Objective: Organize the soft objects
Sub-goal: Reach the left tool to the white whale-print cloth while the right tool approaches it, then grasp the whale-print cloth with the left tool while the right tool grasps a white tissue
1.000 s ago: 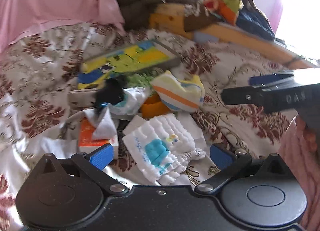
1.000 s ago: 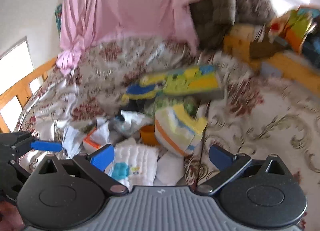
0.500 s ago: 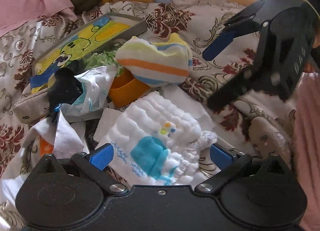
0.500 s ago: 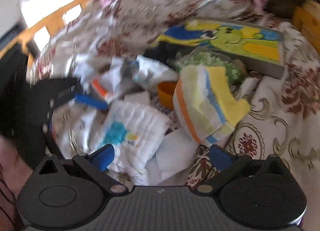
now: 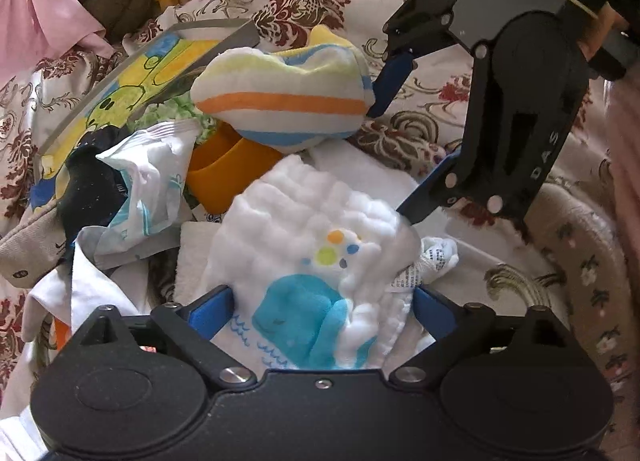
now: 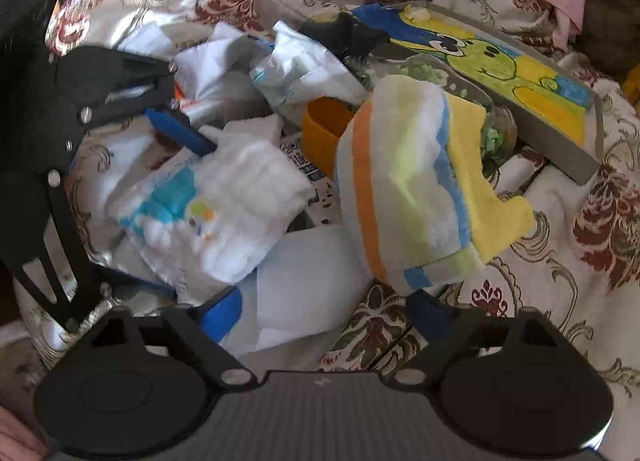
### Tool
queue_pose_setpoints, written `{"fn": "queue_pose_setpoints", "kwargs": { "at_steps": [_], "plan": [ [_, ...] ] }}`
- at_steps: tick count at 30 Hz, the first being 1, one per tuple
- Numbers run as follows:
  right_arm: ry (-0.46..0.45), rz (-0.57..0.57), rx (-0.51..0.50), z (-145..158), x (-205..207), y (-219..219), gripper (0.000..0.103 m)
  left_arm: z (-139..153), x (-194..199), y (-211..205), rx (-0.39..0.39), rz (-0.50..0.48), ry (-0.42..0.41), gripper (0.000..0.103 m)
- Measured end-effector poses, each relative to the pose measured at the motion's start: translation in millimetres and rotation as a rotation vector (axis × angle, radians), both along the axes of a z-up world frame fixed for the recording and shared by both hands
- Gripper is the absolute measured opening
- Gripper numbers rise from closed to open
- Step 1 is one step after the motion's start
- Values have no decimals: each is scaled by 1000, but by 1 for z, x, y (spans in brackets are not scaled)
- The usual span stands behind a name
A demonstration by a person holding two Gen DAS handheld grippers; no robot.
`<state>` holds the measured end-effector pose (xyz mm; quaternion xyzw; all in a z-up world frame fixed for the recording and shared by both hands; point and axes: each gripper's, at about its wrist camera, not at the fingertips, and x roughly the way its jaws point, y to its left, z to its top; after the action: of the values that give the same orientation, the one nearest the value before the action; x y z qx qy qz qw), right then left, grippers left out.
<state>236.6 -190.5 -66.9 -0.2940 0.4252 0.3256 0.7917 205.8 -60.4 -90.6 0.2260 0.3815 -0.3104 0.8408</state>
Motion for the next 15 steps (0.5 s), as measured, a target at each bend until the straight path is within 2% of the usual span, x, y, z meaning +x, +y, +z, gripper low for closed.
{"fn": "queue_pose_setpoints", "kwargs": {
  "at_steps": [4, 8, 10, 11, 13, 15],
  "plan": [
    [-1, 37, -9, -6, -4, 4, 77, 4, 3, 4, -3, 26, 8, 83],
    [-16, 59, -6, -7, -9, 7, 73, 8, 5, 10, -36, 65, 19, 71],
    [-20, 56, -5, -8, -9, 7, 70, 11, 4, 13, -53, 90, 20, 56],
    [-22, 54, -4, -8, -10, 6, 69, 13, 5, 16, -66, 110, 29, 52],
    [-26, 51, 0, -9, -9, 6, 63, 18, 9, 24, -119, 167, 69, 36],
    [-31, 47, 7, -9, -9, 5, 58, 22, 11, 36, -184, 234, 104, 30]
  ]
}}
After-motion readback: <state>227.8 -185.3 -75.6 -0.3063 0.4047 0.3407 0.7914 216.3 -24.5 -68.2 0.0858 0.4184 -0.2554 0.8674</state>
